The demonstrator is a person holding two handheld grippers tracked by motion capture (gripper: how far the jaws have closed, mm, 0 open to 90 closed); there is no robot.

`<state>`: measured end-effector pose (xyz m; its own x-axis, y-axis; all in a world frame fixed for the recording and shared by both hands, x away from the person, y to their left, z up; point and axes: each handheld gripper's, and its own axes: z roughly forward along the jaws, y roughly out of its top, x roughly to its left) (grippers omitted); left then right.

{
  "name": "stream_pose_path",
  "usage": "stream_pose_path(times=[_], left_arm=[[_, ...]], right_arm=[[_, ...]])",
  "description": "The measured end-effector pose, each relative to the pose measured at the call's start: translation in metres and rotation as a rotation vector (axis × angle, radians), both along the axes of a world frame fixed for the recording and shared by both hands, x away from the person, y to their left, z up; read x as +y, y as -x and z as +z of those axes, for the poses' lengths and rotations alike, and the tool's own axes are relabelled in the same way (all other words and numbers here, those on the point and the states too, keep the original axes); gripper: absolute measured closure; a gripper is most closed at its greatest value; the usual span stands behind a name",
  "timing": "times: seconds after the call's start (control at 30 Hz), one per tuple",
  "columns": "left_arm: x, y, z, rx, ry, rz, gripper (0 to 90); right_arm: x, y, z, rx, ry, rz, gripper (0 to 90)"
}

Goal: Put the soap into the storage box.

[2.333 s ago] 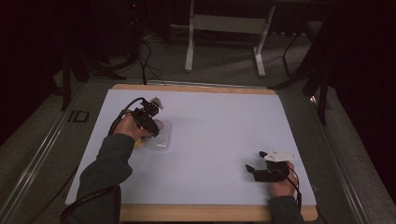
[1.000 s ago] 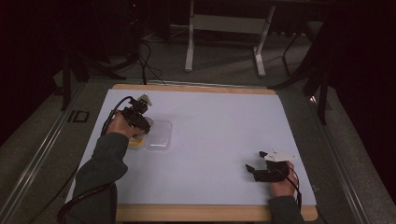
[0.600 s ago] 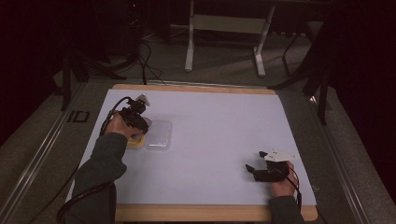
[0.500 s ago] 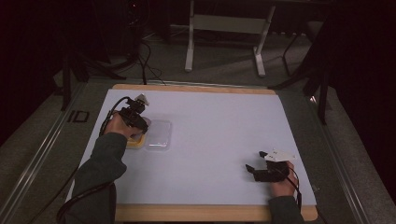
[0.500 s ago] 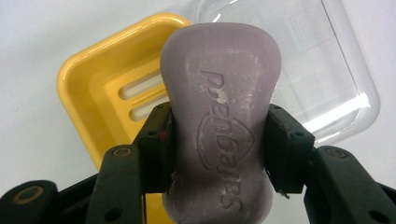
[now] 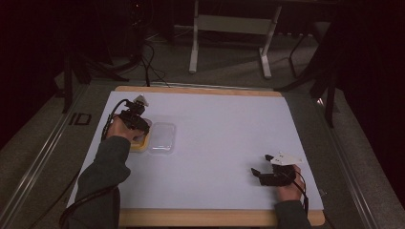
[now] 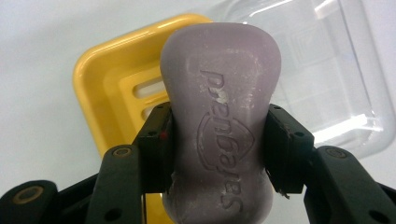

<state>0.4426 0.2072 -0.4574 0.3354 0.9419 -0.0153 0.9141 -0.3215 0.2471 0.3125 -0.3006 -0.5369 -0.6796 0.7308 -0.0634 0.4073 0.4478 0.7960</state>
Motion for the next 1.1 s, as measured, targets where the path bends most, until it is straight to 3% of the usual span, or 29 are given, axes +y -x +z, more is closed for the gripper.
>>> stream_pose_path(times=[0.23,0.47,0.73,0.8,0.9,0.93,1.0,1.1], left_arm=[[0.008,0.0,-0.004,0.002,0.002,0.056,49.9],[0.01,-0.002,-0.012,0.011,-0.033,0.118,49.9],[0.01,-0.003,-0.03,0.038,-0.079,0.151,49.8],[0.011,-0.003,-0.031,0.028,-0.071,0.162,49.6],[0.012,-0.003,-0.032,0.022,-0.057,0.154,47.4],[0.012,-0.002,-0.031,0.024,-0.034,0.146,44.2],[0.011,-0.001,-0.028,0.007,-0.048,0.134,35.1],[0.011,0.0,-0.021,-0.009,-0.03,0.118,32.6]], right_arm=[[0.0,0.0,0.0,0.001,-0.001,0.001,18.4],[0.0,0.0,0.0,0.0,0.001,0.0,18.4],[0.0,0.0,0.0,-0.001,0.003,0.0,18.4],[0.0,0.0,0.0,-0.001,0.002,0.001,18.4],[0.0,0.0,0.0,-0.001,0.003,0.0,18.4],[0.0,0.0,0.0,-0.001,0.003,0.0,18.4],[0.0,0.0,0.0,-0.001,0.002,0.001,18.4],[0.0,0.0,0.0,-0.001,0.003,0.001,18.4]])
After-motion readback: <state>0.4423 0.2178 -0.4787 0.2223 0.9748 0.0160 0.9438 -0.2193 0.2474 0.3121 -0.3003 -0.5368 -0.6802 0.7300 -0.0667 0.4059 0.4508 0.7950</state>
